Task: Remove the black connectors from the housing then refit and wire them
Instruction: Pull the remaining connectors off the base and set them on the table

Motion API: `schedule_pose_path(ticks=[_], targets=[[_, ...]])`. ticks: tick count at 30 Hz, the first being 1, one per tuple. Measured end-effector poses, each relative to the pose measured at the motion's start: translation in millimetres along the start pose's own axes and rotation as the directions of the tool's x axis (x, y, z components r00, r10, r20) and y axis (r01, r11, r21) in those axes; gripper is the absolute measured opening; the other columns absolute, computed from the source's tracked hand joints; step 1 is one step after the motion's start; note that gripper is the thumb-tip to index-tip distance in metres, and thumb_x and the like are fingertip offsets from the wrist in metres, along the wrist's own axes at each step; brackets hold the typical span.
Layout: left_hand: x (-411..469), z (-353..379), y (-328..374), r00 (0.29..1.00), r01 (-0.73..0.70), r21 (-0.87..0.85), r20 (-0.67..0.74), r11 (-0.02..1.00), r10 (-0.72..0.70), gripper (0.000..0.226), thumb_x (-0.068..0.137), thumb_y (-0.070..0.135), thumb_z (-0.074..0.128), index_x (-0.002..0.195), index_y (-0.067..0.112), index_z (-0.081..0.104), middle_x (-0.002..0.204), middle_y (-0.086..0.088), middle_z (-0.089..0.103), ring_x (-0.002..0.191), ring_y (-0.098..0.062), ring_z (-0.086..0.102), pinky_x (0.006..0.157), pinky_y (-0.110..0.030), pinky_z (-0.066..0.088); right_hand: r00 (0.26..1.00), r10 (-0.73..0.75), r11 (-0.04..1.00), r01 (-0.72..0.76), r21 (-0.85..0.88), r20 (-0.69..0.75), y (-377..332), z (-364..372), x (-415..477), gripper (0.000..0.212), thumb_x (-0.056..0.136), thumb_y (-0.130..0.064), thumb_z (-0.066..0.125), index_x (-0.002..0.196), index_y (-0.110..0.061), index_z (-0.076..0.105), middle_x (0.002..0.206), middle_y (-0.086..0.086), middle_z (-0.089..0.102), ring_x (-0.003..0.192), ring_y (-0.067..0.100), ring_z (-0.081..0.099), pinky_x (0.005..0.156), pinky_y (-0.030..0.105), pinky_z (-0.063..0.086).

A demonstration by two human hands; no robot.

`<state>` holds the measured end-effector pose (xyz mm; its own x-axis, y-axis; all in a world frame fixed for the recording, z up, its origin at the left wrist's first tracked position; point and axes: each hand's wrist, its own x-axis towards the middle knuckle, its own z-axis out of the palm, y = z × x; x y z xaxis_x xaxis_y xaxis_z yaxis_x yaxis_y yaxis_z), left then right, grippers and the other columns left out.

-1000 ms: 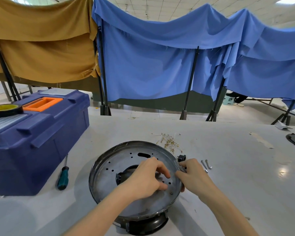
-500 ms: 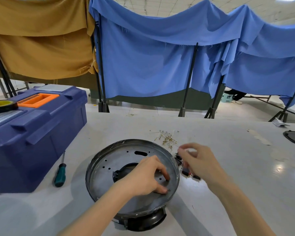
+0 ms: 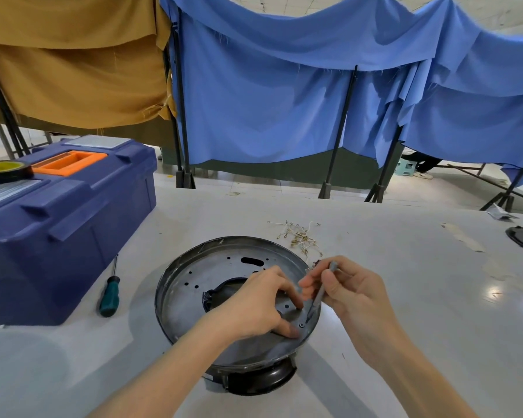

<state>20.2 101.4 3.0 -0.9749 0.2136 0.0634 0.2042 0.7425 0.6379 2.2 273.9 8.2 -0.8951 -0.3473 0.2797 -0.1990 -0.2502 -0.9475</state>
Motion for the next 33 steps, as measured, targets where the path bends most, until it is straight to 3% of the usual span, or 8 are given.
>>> schedule_pose_path(ticks=[9, 23, 29, 33], targets=[[0.3, -0.1, 1.0, 1.0, 0.023, 0.022, 0.012, 0.999, -0.024, 0.055, 0.064, 0.034, 0.086, 0.112, 0.022, 0.064, 0.114, 0.009, 0.048, 0.107, -0.012, 0.045, 0.094, -0.03, 0.041, 1.0, 0.009, 0.999, -0.009, -0.054, 0.011, 10.0, -1.7, -1.8, 0.016, 0.093, 0.008, 0.049, 0.085, 0.004, 0.063, 0.083, 0.021, 0.071, 0.073, 0.033, 0.067, 0.074, 0.032, 0.057], [-1.6, 0.6, 2.2, 0.999, 0.039, 0.003, 0.022, 0.999, -0.039, 0.054, 0.065, 0.03, 0.087, 0.112, 0.023, 0.062, 0.114, 0.008, 0.046, 0.108, -0.013, 0.044, 0.096, -0.033, 0.041, 1.0, 0.005, 0.999, -0.005, -0.047, 0.018, 9.4, -1.6, -2.6, 0.019, 0.092, 0.01, 0.049, 0.082, 0.001, 0.063, 0.082, 0.021, 0.07, 0.072, 0.033, 0.066, 0.073, 0.033, 0.055], [-0.8, 0.8, 2.3, 1.0, 0.029, -0.029, 0.007, 0.999, -0.028, 0.043, 0.064, 0.029, 0.087, 0.097, 0.029, 0.059, 0.111, 0.007, 0.047, 0.105, -0.012, 0.044, 0.085, -0.023, 0.037, 0.996, -0.081, 0.955, 0.089, -0.284, 0.042, 4.5, 0.0, -5.7, 0.026, 0.089, 0.005, 0.06, 0.101, -0.016, 0.07, 0.075, 0.012, 0.073, 0.073, 0.025, 0.071, 0.074, 0.026, 0.056], [-2.1, 0.5, 0.4, 0.999, 0.044, -0.11, -0.004, 0.993, -0.045, 0.039, 0.062, 0.028, 0.088, 0.09, 0.029, 0.062, 0.105, 0.009, 0.052, 0.1, -0.006, 0.049, 0.085, -0.022, 0.042, 0.993, -0.118, 0.887, 0.114, -0.447, 0.018, 0.6, 3.4, -7.7, 0.017, 0.08, -0.004, 0.074, 0.077, -0.018, 0.064, 0.069, 0.003, 0.073, 0.07, 0.012, 0.07, 0.07, 0.017, 0.049]])
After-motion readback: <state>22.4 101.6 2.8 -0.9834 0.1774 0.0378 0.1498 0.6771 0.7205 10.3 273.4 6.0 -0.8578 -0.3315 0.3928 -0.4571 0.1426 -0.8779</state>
